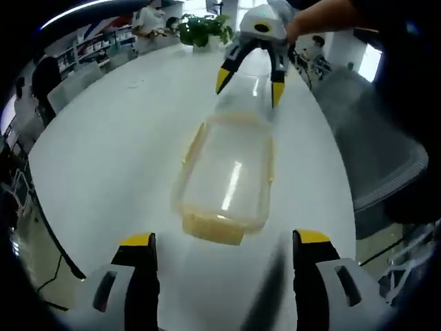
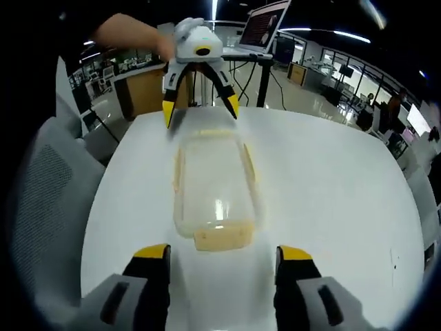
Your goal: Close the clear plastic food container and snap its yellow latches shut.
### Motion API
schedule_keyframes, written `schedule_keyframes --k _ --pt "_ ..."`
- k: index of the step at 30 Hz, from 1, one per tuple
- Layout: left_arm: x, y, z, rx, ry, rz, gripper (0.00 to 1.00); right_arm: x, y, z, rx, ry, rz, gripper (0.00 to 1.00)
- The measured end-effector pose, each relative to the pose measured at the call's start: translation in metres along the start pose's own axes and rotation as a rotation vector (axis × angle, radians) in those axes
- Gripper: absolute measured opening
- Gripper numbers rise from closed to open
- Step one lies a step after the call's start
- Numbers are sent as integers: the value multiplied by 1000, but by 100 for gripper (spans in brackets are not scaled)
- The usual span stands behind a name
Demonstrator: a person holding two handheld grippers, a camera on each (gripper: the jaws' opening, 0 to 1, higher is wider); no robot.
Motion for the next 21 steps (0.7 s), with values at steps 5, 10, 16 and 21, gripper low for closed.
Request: schedule_keyframes --k 5,10,16,21 --pt "-6 0 3 -79 -15 32 69 -8 2 -1 41 22 10 55" --pt "-13 -4 2 -109 -28 47 63 -17 1 0 84 42 29 52" --pt "-16 -3 4 -119 -28 40 55 -25 1 1 107 66 41 46" --pt "-18 1 9 -155 -29 32 44 -28 -1 2 117 85 55 37"
Point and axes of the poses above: the point that each gripper's makers call its tool centre point, and the gripper's own axes: x roughly backward along the fingers, z roughly to its left, y roughly out of its top, the point moved 1 cm from there along x, roughly backward along the fingers, and after that the axes turned 13 degrees about x, right-handed, at the moved point
